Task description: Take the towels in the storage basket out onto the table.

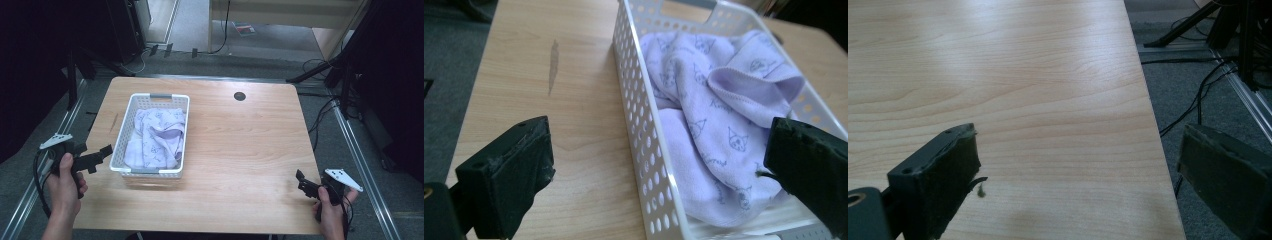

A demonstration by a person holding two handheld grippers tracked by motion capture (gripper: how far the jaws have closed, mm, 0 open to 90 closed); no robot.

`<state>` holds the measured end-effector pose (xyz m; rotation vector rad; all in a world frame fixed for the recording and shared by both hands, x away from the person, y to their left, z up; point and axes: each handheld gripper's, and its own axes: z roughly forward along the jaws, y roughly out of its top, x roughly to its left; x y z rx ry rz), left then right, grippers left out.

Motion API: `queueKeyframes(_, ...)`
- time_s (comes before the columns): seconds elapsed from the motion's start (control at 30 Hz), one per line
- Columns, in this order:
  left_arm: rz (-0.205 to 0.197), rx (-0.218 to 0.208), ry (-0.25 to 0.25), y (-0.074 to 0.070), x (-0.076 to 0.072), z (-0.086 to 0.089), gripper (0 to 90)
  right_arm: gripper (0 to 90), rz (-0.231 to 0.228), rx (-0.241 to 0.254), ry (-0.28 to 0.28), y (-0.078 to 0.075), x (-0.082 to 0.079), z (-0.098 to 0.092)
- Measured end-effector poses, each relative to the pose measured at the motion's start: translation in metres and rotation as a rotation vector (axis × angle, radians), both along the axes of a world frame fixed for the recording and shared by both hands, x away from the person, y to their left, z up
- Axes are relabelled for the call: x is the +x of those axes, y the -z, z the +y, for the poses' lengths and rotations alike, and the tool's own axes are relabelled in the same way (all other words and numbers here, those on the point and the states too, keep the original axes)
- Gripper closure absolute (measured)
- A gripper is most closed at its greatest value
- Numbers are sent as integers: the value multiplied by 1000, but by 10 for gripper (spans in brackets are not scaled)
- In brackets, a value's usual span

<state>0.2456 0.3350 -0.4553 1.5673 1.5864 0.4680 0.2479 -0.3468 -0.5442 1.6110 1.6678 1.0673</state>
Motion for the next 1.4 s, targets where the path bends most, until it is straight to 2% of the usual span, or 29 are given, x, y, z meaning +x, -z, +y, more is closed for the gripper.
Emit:
queueKeyframes(0.17,89,71,52,-12,19,-18,0,33,0,3,0,0,0,0)
queueKeyframes(0.27,132,86,81,-16,30,-31,0,30,0,2,-3,0,0,0)
queueKeyframes(0.33,152,98,91,-16,36,-37,0,28,-1,2,-3,0,0,0)
queueKeyframes(0.47,217,124,116,-15,50,-49,0,27,-4,-2,-7,0,0,0)
queueKeyframes(0.63,284,156,117,-14,64,-64,0,14,-13,-11,-12,0,-1,2)
queueKeyframes(0.77,318,175,137,-12,73,-76,0,9,-26,-25,-11,0,-2,3)
queueKeyframes(0.9,341,173,162,-10,81,-87,0,5,-45,-46,-5,1,-3,6)
queueKeyframes(1.13,375,184,182,-4,97,-102,0,0,-53,-48,-3,1,-3,7)
queueKeyframes(1.27,406,141,200,3,106,-108,0,0,-53,-44,-7,1,-3,6)
queueKeyframes(1.4,449,119,202,11,115,-113,0,0,-51,-47,-13,1,-3,7)
